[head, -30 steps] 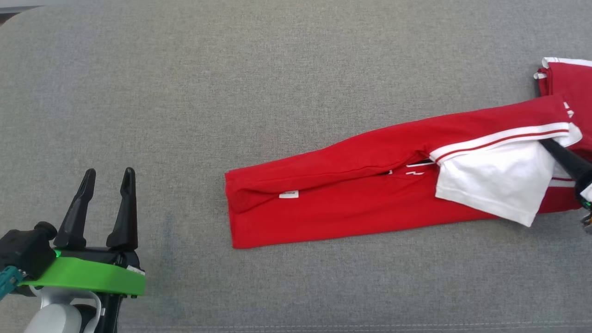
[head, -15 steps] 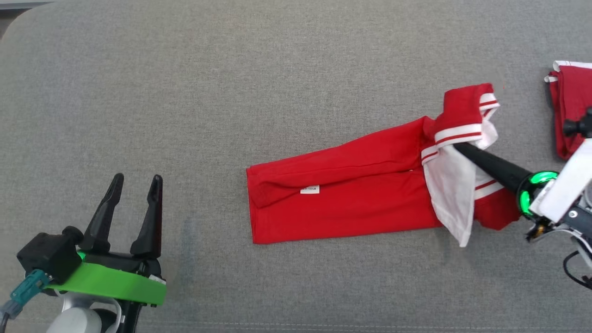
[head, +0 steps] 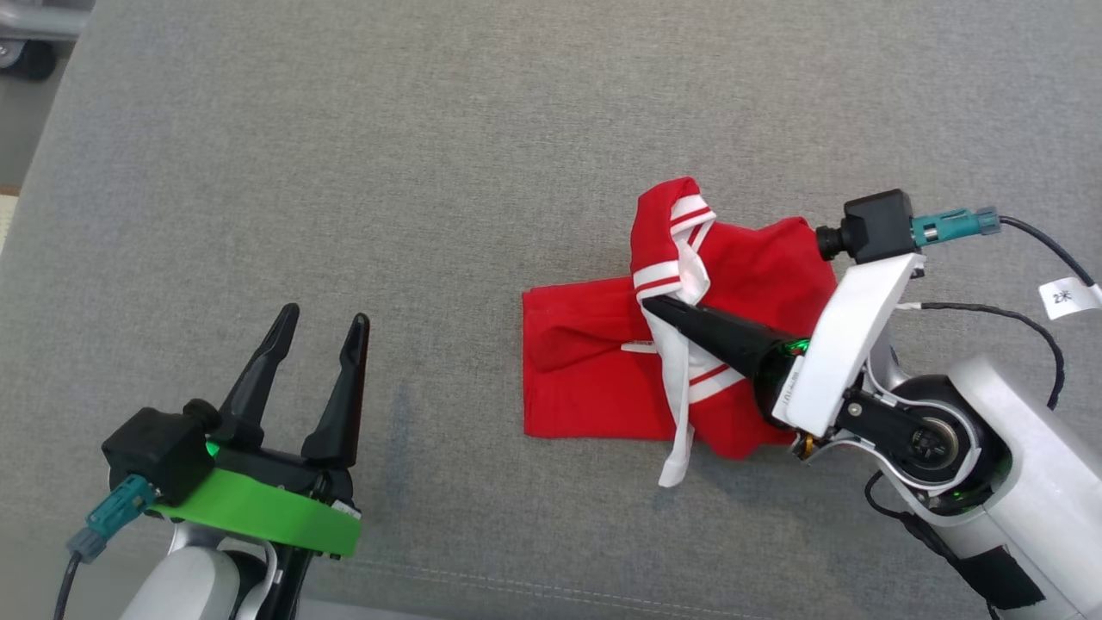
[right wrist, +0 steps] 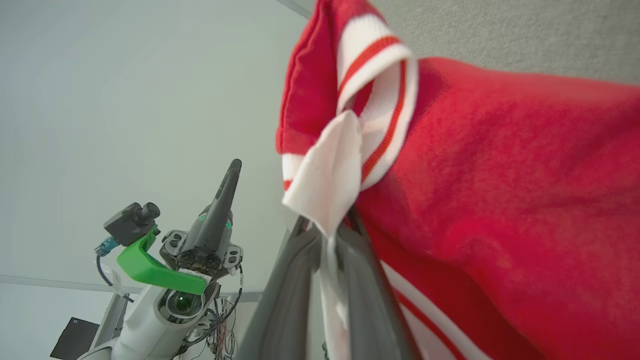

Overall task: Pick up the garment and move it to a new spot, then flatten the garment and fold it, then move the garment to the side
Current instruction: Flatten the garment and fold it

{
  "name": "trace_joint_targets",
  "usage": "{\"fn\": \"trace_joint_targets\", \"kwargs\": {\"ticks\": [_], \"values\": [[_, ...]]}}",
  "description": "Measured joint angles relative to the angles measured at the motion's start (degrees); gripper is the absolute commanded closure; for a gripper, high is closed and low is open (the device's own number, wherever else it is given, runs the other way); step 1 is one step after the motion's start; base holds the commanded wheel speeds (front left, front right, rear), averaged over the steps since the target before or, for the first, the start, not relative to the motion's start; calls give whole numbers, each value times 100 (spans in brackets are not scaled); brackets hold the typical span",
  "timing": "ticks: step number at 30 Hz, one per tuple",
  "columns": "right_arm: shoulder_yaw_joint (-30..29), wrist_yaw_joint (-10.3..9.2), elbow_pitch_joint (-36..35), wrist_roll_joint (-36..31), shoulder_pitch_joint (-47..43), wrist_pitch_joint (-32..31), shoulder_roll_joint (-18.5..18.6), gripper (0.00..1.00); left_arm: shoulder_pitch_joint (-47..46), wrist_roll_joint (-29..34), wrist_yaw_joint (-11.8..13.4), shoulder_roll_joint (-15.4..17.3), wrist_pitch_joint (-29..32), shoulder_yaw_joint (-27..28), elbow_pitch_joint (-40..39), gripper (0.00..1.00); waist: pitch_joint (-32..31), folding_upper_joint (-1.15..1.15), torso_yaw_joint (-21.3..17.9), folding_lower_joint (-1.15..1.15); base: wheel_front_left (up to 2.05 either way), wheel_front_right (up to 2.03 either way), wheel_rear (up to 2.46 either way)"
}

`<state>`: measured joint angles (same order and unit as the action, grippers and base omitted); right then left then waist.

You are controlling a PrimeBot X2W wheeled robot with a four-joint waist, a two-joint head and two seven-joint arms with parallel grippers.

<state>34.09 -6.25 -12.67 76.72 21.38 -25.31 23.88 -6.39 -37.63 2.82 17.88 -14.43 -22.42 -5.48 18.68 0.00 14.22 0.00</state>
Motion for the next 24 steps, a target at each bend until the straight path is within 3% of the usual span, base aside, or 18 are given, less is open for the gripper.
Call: {"fn": "trace_joint_targets", "kwargs": {"ticks": [9, 10, 11, 18, 22, 24], "values": [[236, -92, 1035, -379, 203, 111, -559, 98, -133, 119, -86, -250, 0, -183, 191, 0, 36, 0, 592, 0, 0, 0, 0], [279, -92, 1114, -394, 247, 111, -626, 71, -132, 119, -85, -258, 0, -162, 210, 0, 32, 0, 641, 0, 0, 0, 0], [343, -93, 1187, -413, 301, 107, -695, 0, -131, 120, -81, -257, 0, -119, 226, 0, 26, 0, 685, 0, 0, 0, 0], [583, -93, 1355, -472, 668, 107, -1182, 0, -112, 265, -26, -216, 0, 197, 304, 0, -81, 0, 648, 0, 0, 0, 0], [385, -82, 1270, -648, 763, 349, -1112, 0, -73, 271, -21, -177, 0, 310, 297, 0, -171, 0, 477, 0, 0, 0, 0], [297, -77, 1273, -917, 792, 500, -867, 0, -47, 298, -7, -142, 0, 387, 293, 0, -219, 0, 379, 0, 0, 0, 0]]}}
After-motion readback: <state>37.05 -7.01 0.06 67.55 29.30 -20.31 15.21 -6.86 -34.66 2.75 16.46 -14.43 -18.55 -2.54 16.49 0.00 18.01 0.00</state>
